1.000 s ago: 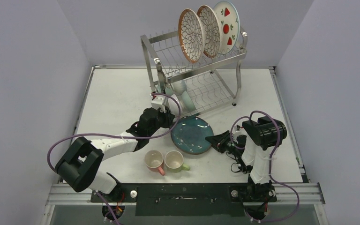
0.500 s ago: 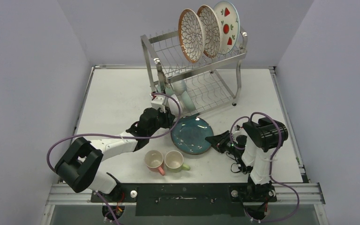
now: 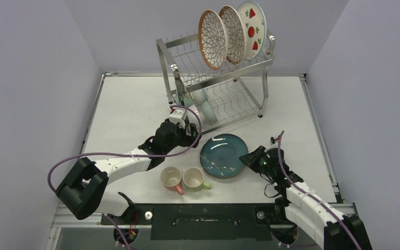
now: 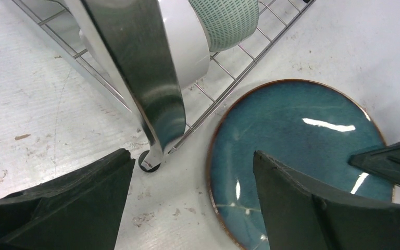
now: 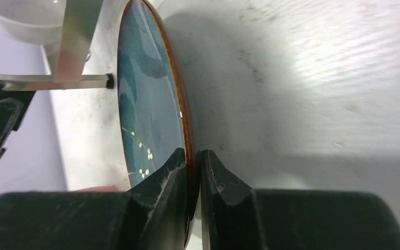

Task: Load the mixed dishes into the dish rack
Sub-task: Pick up the plate at the center of the board.

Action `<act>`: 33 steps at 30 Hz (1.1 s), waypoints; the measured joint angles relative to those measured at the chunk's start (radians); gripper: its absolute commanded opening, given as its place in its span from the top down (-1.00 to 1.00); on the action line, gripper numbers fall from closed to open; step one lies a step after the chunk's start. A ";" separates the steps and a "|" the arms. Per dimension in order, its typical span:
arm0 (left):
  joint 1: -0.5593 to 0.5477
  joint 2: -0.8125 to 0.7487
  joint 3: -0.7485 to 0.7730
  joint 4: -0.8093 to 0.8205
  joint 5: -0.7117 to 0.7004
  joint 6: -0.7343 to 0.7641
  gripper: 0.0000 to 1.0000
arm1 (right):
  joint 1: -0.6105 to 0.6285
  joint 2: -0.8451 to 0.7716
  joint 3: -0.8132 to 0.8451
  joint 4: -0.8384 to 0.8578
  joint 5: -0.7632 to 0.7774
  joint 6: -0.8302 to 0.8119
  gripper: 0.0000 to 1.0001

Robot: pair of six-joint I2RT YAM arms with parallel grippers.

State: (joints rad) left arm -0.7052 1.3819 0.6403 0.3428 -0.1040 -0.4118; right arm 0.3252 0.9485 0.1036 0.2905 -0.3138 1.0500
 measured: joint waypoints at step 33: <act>0.026 -0.386 0.069 -0.458 0.074 -0.172 -0.94 | -0.004 -0.418 0.765 -1.288 0.298 -0.325 1.00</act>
State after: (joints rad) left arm -0.6796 0.9962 0.7097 -0.1150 -0.0303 -0.5842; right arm 0.3214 0.5308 0.8688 -0.9974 -0.0158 0.7250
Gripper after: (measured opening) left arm 0.971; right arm 0.126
